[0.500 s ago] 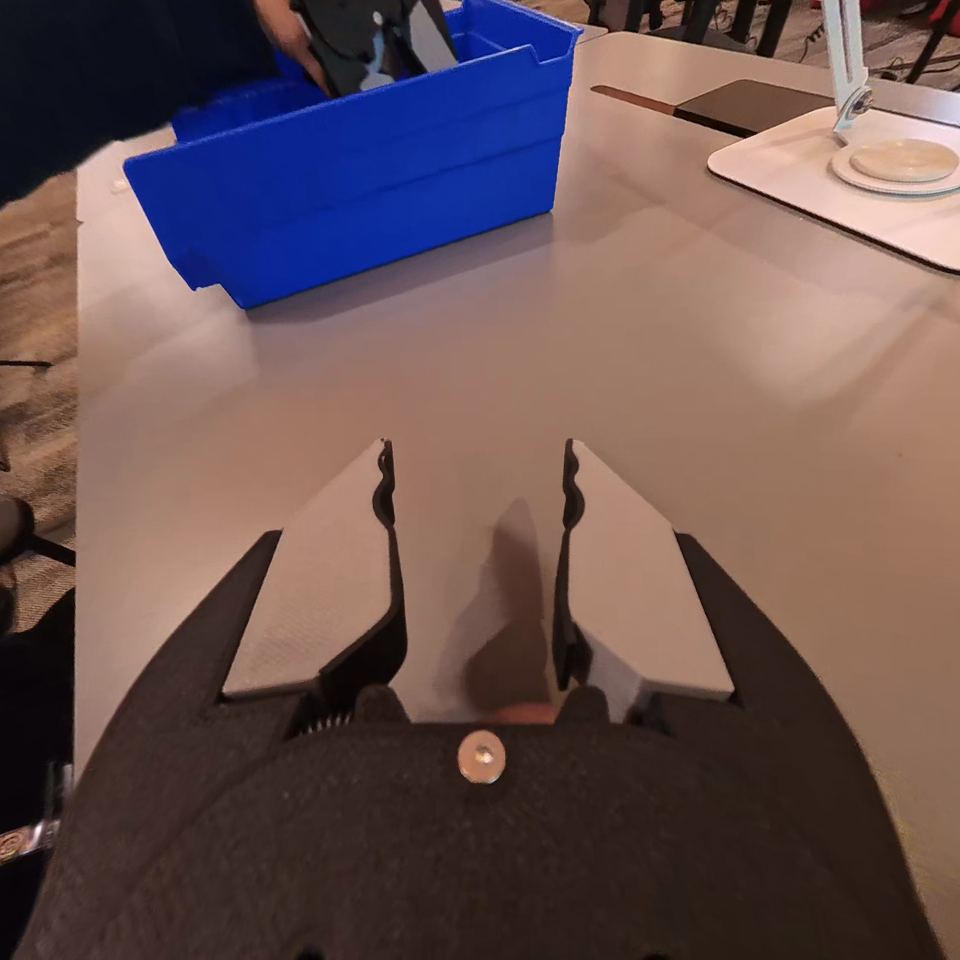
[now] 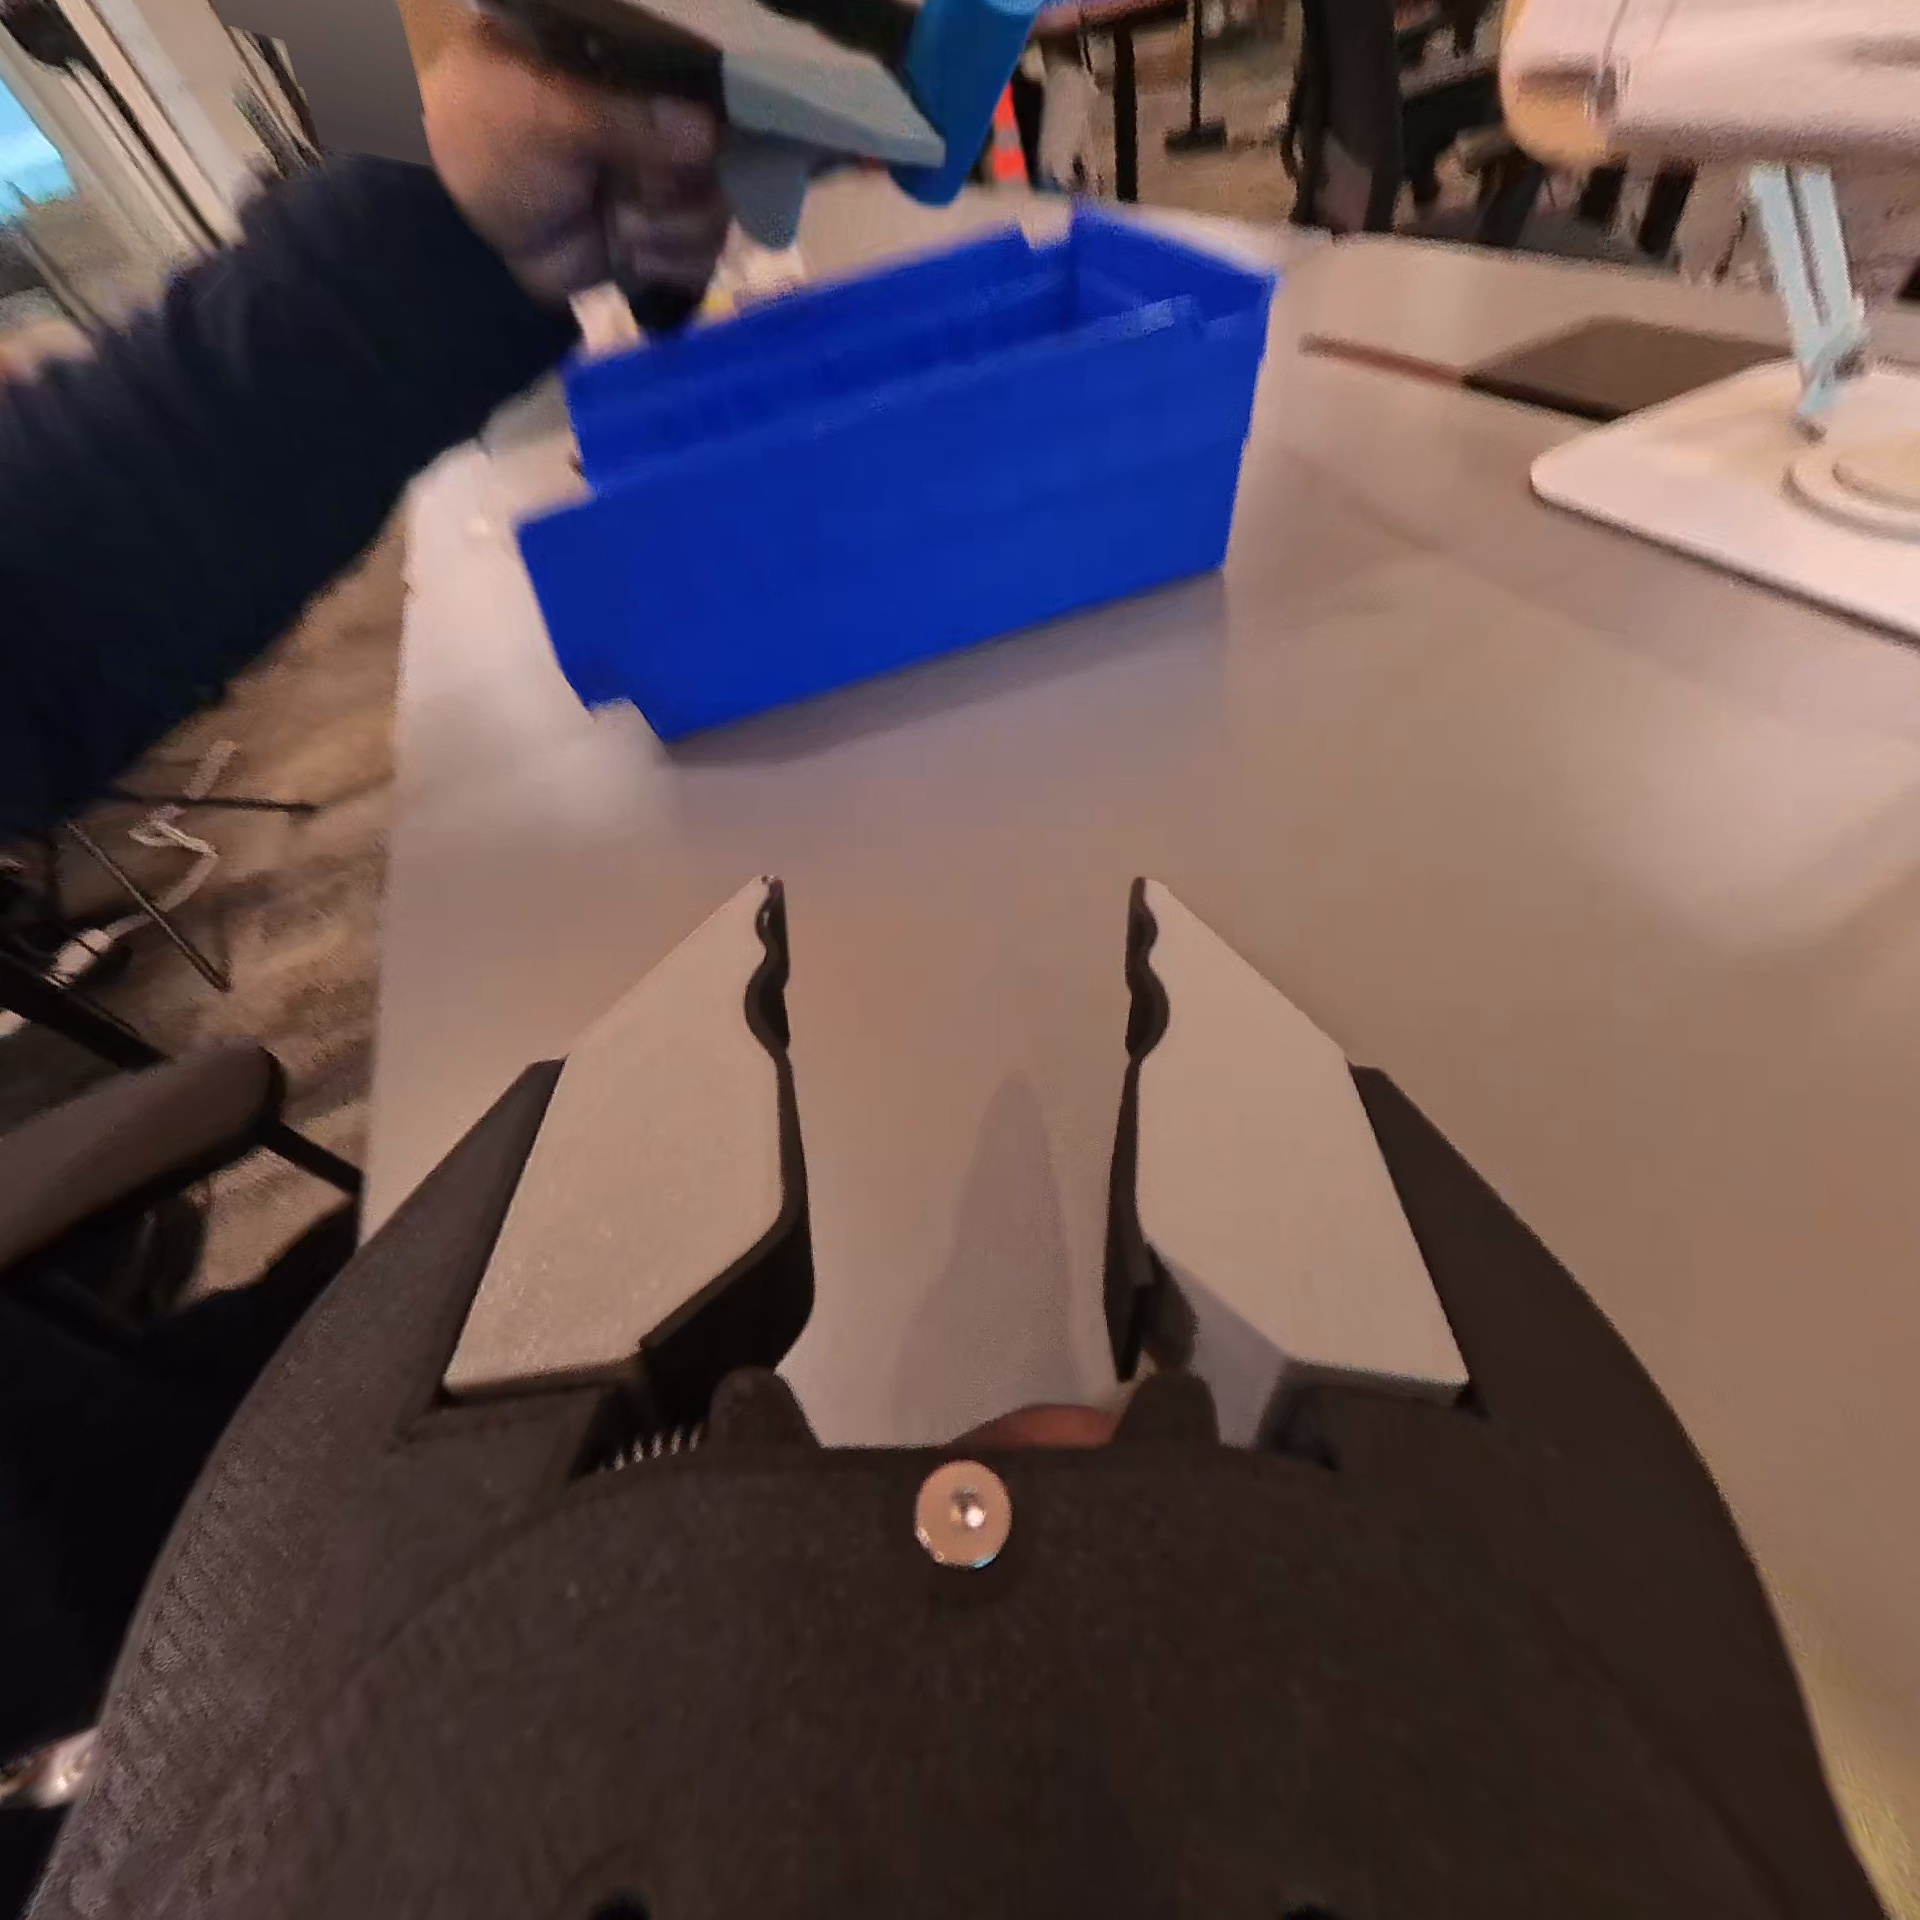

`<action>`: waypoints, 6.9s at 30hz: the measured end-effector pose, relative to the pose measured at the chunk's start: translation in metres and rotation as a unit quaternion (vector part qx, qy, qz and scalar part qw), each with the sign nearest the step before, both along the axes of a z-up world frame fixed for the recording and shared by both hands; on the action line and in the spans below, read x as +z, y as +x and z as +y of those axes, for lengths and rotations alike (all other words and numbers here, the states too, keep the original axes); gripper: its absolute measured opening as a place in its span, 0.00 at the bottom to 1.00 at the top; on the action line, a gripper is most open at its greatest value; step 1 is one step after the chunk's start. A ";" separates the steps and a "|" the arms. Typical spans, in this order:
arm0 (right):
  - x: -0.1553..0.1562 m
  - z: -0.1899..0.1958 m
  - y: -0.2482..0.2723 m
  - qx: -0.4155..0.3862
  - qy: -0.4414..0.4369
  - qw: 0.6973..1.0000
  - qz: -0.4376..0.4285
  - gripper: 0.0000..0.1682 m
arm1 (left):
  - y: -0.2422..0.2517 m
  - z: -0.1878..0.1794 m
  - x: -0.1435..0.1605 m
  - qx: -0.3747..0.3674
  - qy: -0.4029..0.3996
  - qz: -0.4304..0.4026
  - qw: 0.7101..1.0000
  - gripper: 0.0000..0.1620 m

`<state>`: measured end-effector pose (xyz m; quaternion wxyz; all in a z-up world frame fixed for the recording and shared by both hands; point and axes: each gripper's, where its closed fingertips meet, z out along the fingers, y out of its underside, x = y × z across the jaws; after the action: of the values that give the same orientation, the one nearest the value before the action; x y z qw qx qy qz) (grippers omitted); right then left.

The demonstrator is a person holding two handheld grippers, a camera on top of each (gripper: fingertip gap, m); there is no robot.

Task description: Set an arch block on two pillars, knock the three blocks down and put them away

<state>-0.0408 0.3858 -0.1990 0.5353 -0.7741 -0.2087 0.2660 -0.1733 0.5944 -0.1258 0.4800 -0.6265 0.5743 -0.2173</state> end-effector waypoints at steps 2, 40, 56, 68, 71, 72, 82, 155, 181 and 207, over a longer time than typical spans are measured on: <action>0.032 0.001 -0.009 0.013 0.038 0.998 0.038 0.38 | 0.022 -0.051 0.033 -0.011 -0.020 -0.070 0.997 0.18; -0.045 0.036 0.109 -0.111 -0.052 0.984 -0.131 0.18 | 0.000 0.034 -0.063 -0.018 0.010 0.179 0.984 0.34; -0.030 0.030 0.097 -0.093 -0.034 0.991 -0.091 0.27 | 0.006 0.067 -0.141 -0.094 0.048 0.333 0.937 0.18; 0.026 0.015 0.095 -0.094 0.062 0.993 -0.042 0.26 | 0.111 -0.169 0.037 -0.090 -0.052 -0.176 0.979 0.17; 0.046 0.007 0.086 -0.063 0.084 0.994 0.003 0.27 | 0.156 -0.194 -0.007 -0.107 -0.058 -0.212 0.970 0.17; 0.053 0.001 0.077 -0.037 0.083 0.995 0.027 0.29 | 0.165 -0.195 -0.019 -0.108 -0.073 -0.224 0.966 0.17; 0.036 0.042 0.044 -0.019 -0.018 1.000 -0.007 0.29 | 0.183 -0.176 -0.053 -0.117 -0.063 -0.226 0.965 0.17; 0.121 -0.020 -0.014 -0.018 0.242 0.942 -0.231 0.35 | 0.074 -0.193 0.087 -0.188 -0.411 -0.271 0.850 0.14; 0.037 0.025 0.068 0.126 -0.126 0.902 -0.393 0.18 | 0.118 -0.191 -0.077 -0.061 -0.273 -0.140 0.950 0.27; -0.024 0.048 0.084 0.167 -0.266 0.799 -0.512 0.18 | 0.117 -0.180 -0.139 -0.022 -0.105 0.055 0.993 0.29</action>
<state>0.0430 0.4337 -0.2233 0.0704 -0.8624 -0.4998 -0.0388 -0.0566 0.4149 -0.2646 0.3741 -0.6719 0.5875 -0.2517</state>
